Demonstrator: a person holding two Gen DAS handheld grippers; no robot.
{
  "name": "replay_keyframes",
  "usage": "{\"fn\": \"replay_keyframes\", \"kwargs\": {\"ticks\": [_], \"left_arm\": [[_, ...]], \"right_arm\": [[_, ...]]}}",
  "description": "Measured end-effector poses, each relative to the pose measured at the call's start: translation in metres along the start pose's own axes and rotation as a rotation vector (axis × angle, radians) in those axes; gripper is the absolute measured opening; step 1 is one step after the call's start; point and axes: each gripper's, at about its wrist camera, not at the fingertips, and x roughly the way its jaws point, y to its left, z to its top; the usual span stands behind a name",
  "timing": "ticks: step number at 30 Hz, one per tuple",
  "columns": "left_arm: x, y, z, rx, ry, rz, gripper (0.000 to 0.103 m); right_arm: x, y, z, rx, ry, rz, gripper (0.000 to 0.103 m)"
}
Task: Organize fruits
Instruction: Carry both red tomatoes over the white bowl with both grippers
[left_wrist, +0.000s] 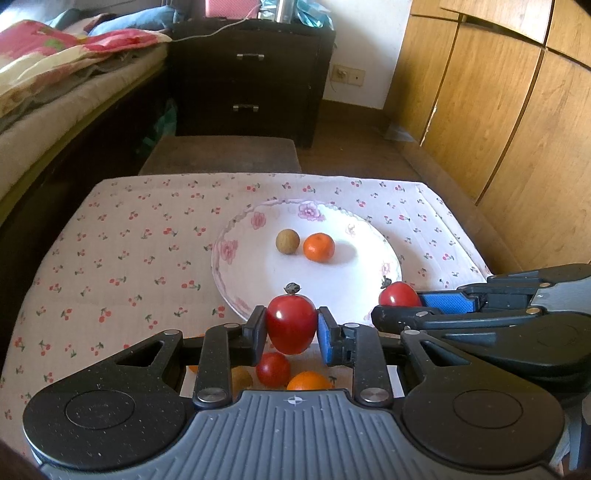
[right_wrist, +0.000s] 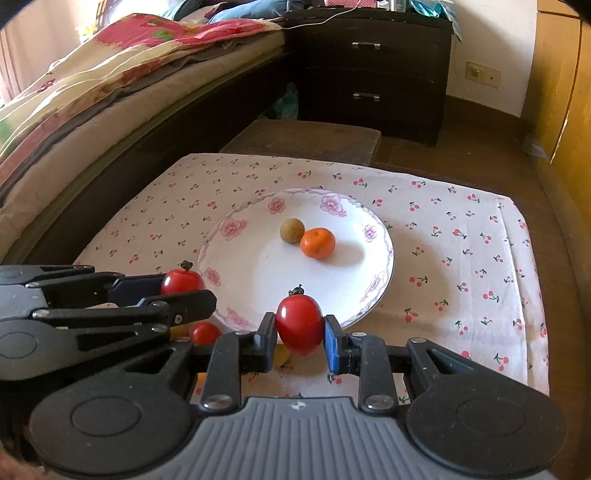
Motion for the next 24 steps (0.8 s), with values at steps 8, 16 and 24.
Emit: {"fn": "replay_keyframes", "kwargs": {"ticks": [8, 16, 24], "left_arm": [[0.007, -0.001, 0.006, 0.008, 0.004, 0.012, 0.035], [0.015, -0.001, 0.012, 0.016, 0.006, 0.022, 0.035], [0.027, 0.002, 0.015, 0.013, 0.019, 0.030, 0.035]], "right_arm": [[0.008, -0.004, 0.005, 0.007, 0.004, -0.008, 0.029], [0.015, -0.008, 0.011, 0.012, 0.007, -0.009, 0.029], [0.027, -0.013, 0.015, 0.018, 0.022, -0.005, 0.029]]}}
